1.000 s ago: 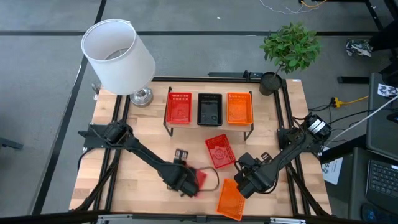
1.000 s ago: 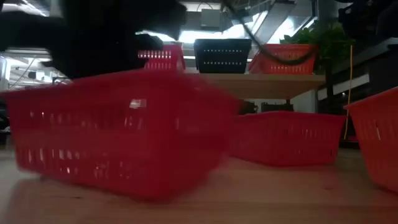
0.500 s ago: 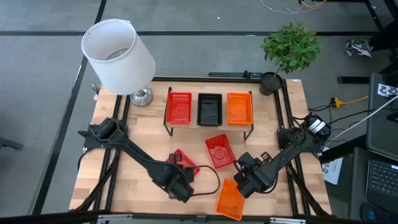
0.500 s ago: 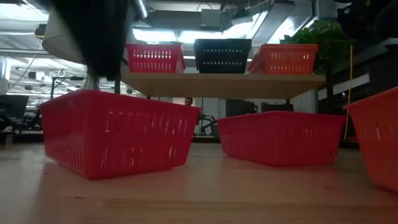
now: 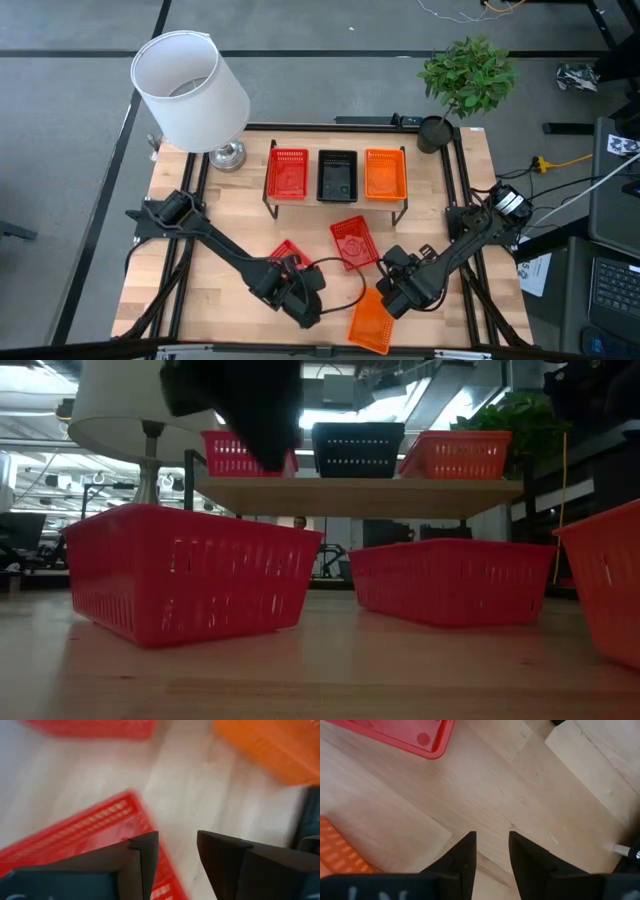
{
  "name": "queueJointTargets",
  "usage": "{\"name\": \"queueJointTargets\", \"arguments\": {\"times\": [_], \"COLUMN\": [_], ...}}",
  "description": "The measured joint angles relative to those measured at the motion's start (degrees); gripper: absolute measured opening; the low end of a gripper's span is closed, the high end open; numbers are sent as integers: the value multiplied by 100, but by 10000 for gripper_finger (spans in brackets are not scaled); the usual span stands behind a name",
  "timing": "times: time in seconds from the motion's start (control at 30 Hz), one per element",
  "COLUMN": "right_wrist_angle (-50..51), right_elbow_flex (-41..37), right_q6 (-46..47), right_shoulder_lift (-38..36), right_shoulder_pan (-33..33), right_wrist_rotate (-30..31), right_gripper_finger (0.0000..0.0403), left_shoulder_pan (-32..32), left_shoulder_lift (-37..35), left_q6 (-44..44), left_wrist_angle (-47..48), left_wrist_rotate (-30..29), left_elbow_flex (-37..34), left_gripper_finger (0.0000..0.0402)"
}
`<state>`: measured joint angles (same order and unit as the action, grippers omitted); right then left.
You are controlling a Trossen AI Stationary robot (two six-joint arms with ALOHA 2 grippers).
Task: Stack baskets on shelf by color
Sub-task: Stack the bottom red bin on top of the red bin
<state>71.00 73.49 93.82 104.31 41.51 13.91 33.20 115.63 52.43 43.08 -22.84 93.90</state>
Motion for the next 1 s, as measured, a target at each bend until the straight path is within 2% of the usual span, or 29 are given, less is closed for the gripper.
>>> {"name": "queueJointTargets", "arguments": {"times": [0.4, 0.73, 0.8, 0.93, 1.0], "right_wrist_angle": [-2, 0, -2, -2, -9], "right_elbow_flex": [0, 0, 0, 0, 0], "right_q6": [0, 0, 0, 0, 0], "right_shoulder_lift": [0, 0, 0, 0, 0], "right_shoulder_pan": [79, 79, 79, 79, 96], "right_wrist_rotate": [3, 3, 3, 3, 7], "right_gripper_finger": [114, 114, 114, 114, 114], "left_shoulder_pan": [8, 102, 123, 310, 468], "left_shoulder_lift": [425, 772, 753, 579, 390], "left_q6": [314, 451, 398, 280, 252], "left_wrist_angle": [114, 51, 23, 53, 115], "left_wrist_rotate": [-59, 209, 326, 576, 858], "left_elbow_flex": [-2, -10, -8, 22, 202], "left_gripper_finger": [132, 127, 105, 17, 8]}}
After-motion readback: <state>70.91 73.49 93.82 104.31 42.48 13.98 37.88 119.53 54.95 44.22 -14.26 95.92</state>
